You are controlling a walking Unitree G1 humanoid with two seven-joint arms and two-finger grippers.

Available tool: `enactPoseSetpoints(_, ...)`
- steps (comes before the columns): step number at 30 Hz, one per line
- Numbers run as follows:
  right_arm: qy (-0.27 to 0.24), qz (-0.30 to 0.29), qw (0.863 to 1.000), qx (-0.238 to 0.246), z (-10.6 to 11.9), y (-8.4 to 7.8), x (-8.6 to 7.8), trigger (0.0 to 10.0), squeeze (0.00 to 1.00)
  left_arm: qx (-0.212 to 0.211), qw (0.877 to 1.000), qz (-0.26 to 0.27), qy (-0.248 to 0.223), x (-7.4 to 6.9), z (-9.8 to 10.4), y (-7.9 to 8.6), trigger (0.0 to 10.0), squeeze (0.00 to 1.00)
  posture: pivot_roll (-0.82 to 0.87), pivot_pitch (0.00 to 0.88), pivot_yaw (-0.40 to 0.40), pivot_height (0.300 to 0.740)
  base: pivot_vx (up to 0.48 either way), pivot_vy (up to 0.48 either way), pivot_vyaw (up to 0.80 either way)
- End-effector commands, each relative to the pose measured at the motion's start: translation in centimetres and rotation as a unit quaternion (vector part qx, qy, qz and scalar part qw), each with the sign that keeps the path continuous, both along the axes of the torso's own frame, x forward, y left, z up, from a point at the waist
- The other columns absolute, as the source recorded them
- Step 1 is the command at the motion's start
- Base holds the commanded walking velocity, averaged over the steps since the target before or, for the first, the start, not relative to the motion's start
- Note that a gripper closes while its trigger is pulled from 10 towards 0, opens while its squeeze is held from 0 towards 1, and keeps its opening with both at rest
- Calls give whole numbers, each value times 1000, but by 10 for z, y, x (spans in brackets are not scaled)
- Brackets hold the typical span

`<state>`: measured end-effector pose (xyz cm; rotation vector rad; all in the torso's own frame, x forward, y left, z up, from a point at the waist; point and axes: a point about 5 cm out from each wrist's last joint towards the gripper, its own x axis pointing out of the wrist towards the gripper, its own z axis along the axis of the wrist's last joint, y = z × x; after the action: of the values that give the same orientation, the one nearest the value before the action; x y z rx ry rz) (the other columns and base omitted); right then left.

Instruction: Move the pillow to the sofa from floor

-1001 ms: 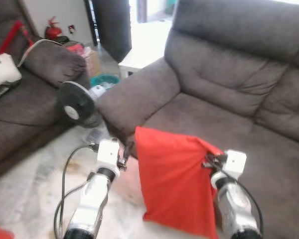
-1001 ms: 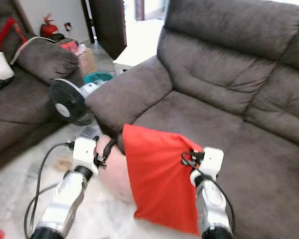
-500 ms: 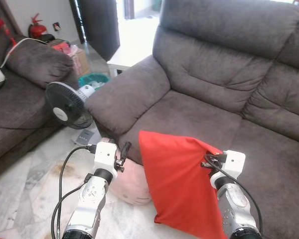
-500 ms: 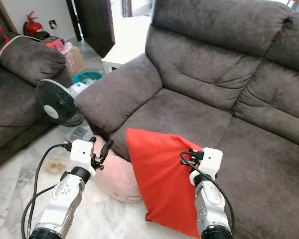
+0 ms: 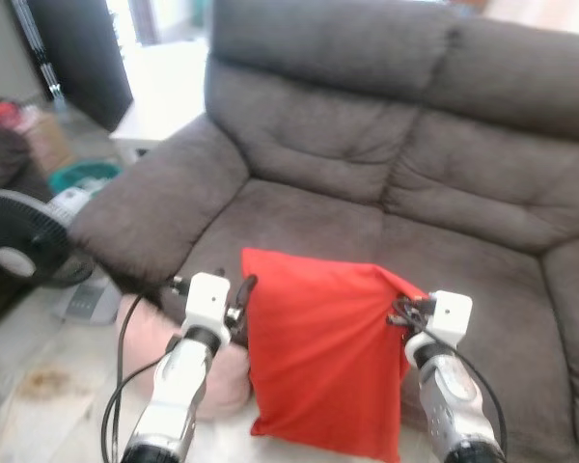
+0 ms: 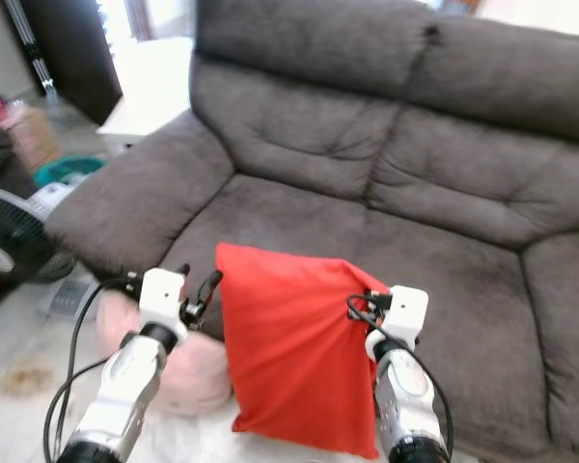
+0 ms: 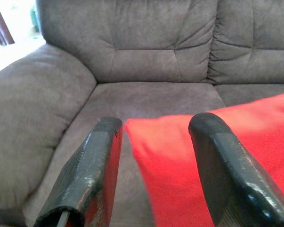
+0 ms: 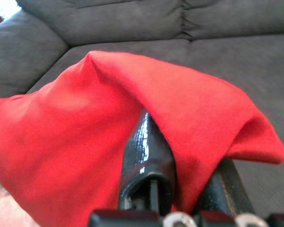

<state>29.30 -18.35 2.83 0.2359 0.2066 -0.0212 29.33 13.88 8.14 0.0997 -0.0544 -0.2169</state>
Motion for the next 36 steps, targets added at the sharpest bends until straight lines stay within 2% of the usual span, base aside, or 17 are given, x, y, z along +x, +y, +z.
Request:
enactPoseSetpoints(1, -60, -22, 998, -18, 24, -14, 11, 10000, 0, -6, 1000, -8, 1, -1, -1, -7, 10000, 0, 82, 22, -46, 740, 0, 0, -800)
enactPoseSetpoints(29, -60, -34, 997, -35, 27, -27, 11, 10000, 0, -8, 1000, -14, 4, -2, -3, -9, 10000, 0, 67, 38, -51, 740, 0, 0, -800)
enactPoseSetpoints(33, -62, -35, 997, -35, 29, -28, 12, 10000, 0, -10, 1000, -11, 0, 0, -2, -9, 10000, 0, 66, 35, -55, 740, 0, -480, -800)
enactPoseSetpoints(36, -62, -35, 997, -36, 29, -28, 12, 10000, 0, -19, 1000, -7, 3, 0, -2, -8, 10000, 0, 66, 36, -58, 740, 0, 0, -800)
